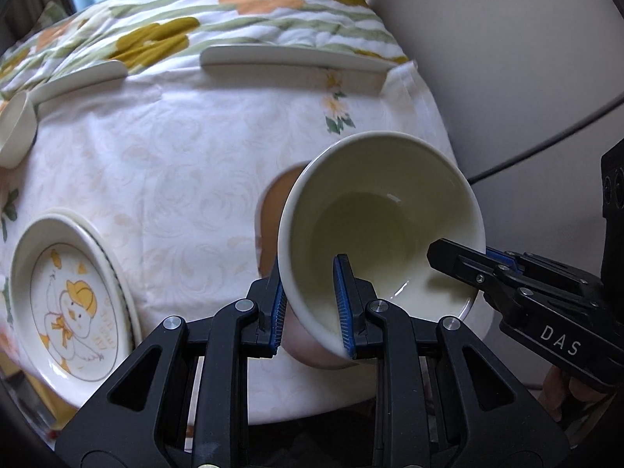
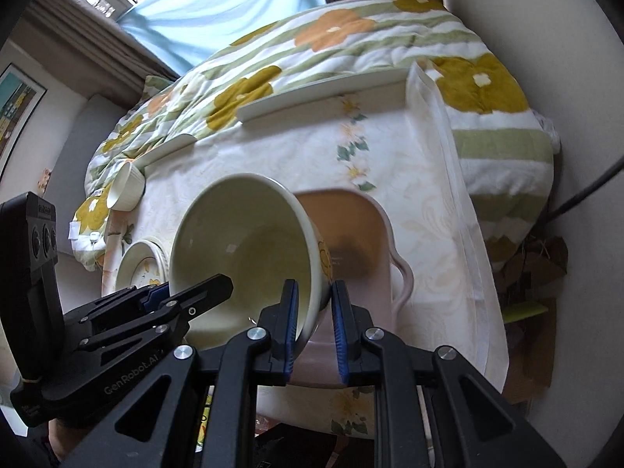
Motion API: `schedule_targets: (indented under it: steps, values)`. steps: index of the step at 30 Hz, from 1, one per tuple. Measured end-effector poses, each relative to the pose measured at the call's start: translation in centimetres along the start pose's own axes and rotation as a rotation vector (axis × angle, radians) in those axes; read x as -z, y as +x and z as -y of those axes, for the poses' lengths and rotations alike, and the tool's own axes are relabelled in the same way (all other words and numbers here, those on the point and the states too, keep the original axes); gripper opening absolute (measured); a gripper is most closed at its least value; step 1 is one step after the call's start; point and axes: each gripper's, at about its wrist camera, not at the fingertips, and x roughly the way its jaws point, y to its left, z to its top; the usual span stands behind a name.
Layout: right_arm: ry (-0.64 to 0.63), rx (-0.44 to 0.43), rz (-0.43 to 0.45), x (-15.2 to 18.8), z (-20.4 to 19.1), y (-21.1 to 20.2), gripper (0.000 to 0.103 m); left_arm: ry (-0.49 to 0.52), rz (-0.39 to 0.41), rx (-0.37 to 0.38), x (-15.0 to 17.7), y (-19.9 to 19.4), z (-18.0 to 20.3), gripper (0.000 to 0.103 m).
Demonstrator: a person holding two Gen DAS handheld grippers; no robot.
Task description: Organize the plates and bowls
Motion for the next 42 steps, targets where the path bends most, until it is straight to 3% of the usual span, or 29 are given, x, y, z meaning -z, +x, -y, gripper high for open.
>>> schedule_targets:
  steps: [14, 29, 42]
  values:
    - [0.147, 0.052, -0.020, 1.8, 2.6, 2.4, 0.016, 0.214, -0.074, -0.110, -0.5, 3.8, 2.3, 0.020]
    - [0.109, 0.094, -0.036, 2.3, 1.7, 3.4, 0.016, 0.256, -0.053, -0.150, -0.6, 4.3, 2.2, 0.020]
    - [0.089, 0.077, -0.024, 2.4, 1.6, 2.4, 0.016, 0.240, -0.014, -0.151, -0.4, 3.5, 2.1, 0.020]
